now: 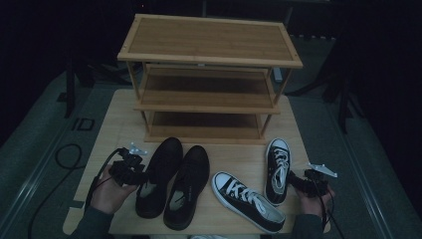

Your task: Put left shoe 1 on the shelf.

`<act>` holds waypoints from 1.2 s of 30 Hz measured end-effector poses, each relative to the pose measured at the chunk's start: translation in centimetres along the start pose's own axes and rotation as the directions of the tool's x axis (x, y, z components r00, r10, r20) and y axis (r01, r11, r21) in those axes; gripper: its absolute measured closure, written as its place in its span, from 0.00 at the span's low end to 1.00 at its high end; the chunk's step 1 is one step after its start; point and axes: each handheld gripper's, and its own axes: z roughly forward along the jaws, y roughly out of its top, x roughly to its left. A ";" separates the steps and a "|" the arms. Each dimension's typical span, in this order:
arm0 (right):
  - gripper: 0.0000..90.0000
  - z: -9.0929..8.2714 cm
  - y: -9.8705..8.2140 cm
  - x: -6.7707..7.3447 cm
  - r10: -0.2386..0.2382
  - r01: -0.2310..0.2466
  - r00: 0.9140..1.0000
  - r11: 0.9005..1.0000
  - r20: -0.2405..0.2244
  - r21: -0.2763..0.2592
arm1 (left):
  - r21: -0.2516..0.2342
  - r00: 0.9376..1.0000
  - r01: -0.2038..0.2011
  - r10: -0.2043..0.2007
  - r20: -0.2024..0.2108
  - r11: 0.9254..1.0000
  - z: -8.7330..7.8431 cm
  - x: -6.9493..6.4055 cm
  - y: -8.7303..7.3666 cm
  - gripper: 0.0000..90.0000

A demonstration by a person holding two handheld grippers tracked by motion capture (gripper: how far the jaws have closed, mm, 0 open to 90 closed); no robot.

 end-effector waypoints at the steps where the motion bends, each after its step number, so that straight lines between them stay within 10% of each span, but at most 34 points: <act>1: 0.22 0.0 0.0 0.0 0.001 -0.001 1.000 1.000 0.000 0.000 | 0.007 1.000 -0.002 0.002 -0.003 1.000 0.2 -0.1 0.1 0.70; 13: 0.22 0.0 0.0 0.0 0.000 0.000 1.000 1.000 0.000 0.000 | 0.057 0.999 0.002 0.000 -0.045 0.998 2.5 -0.4 0.7 0.81; 18: 0.22 0.0 0.0 0.0 0.000 0.000 1.000 1.000 0.000 0.000 | 0.021 0.998 0.039 -0.038 -0.053 0.999 2.3 -0.2 0.6 0.97; 36: 0.22 0.0 0.0 0.0 0.000 0.000 1.000 1.000 0.000 0.000 | -0.056 0.989 0.148 -0.148 -0.007 0.987 1.6 1.9 1.1 0.98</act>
